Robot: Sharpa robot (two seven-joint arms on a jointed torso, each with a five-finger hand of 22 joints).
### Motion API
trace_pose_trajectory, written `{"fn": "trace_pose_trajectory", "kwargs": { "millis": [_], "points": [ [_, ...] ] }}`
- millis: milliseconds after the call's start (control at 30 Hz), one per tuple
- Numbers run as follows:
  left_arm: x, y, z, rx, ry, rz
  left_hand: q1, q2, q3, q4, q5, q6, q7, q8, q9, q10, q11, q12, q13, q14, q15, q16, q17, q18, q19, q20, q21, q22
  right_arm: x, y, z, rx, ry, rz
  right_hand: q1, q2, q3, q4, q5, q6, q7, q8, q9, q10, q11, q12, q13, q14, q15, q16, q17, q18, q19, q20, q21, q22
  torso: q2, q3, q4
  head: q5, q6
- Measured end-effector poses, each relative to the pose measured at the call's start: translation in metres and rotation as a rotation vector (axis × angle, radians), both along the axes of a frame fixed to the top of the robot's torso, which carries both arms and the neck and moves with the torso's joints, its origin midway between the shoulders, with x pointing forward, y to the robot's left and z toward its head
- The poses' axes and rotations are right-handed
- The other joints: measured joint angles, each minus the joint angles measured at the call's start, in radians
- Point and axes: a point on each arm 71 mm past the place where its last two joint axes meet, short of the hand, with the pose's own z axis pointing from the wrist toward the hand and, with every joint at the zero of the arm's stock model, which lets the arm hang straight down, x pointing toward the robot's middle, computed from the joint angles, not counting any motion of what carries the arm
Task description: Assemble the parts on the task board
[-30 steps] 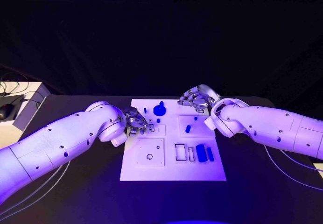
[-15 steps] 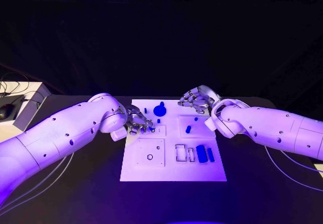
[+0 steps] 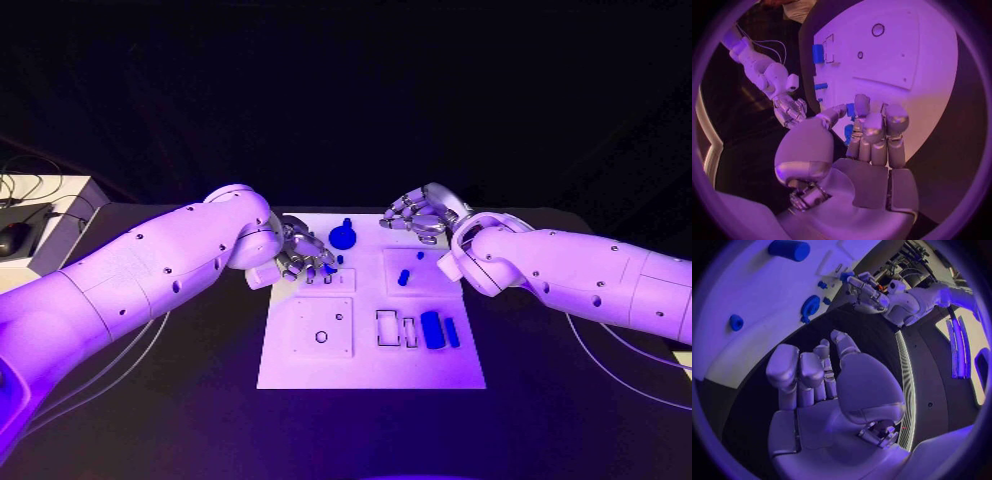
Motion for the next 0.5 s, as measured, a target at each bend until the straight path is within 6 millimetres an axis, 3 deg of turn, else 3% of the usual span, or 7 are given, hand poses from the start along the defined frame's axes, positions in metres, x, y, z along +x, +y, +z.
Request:
{"fn": "trace_pose_trajectory", "kwargs": {
  "millis": [133,233,500],
  "points": [
    [0.001,-0.006,0.003,0.038,-0.007,-0.032,-0.002,-0.003,-0.007,-0.007,0.037,0.017,0.001,-0.02,0.004,0.004,-0.003,0.0,-0.004,0.0,0.0,0.006,0.008,-0.006,0.0,0.0,0.008,0.006,0.0,0.001,0.0,-0.001,0.0,0.002,0.0,0.0,0.0,0.0,0.0,0.0,0.0,0.0,0.0,0.0,0.0,0.0,0.0,0.0,0.0,0.0,0.0,0.0,0.0,0.0,0.0,0.0,0.0,0.0001,-0.0004,0.0,0.0],
    [0.002,-0.01,0.005,0.071,-0.014,-0.062,0.007,-0.018,-0.008,-0.008,0.057,0.034,-0.002,-0.043,0.009,0.004,-0.003,0.0,-0.006,0.0,0.0,0.006,0.012,-0.007,0.003,-0.003,0.008,0.008,0.0,0.002,0.0,-0.001,0.0,0.003,0.0,0.0,0.004,-0.004,0.005,0.0,0.0,0.0,-0.001,0.0,0.0,0.0,0.0,0.0,0.0,0.0,0.0,0.0,0.0,0.0,0.0,0.0,0.0,0.0001,-0.0001,0.0,0.0],
    [0.006,-0.015,0.01,0.169,-0.024,-0.119,0.012,-0.023,-0.024,-0.024,0.094,0.048,-0.006,-0.075,0.025,0.011,-0.003,-0.006,-0.008,0.0,0.0,0.006,0.018,-0.013,0.007,-0.007,0.013,0.011,0.0,0.004,0.0,0.0,0.0,0.007,0.0,0.0,0.004,-0.004,0.005,0.0,0.0,0.0,-0.002,0.0,0.0,0.0,0.0,0.0,0.0,0.0,0.0,0.0,0.0,0.0,0.0,0.0,0.0,0.0001,0.0002,-0.002,-0.002]
  ]
}}
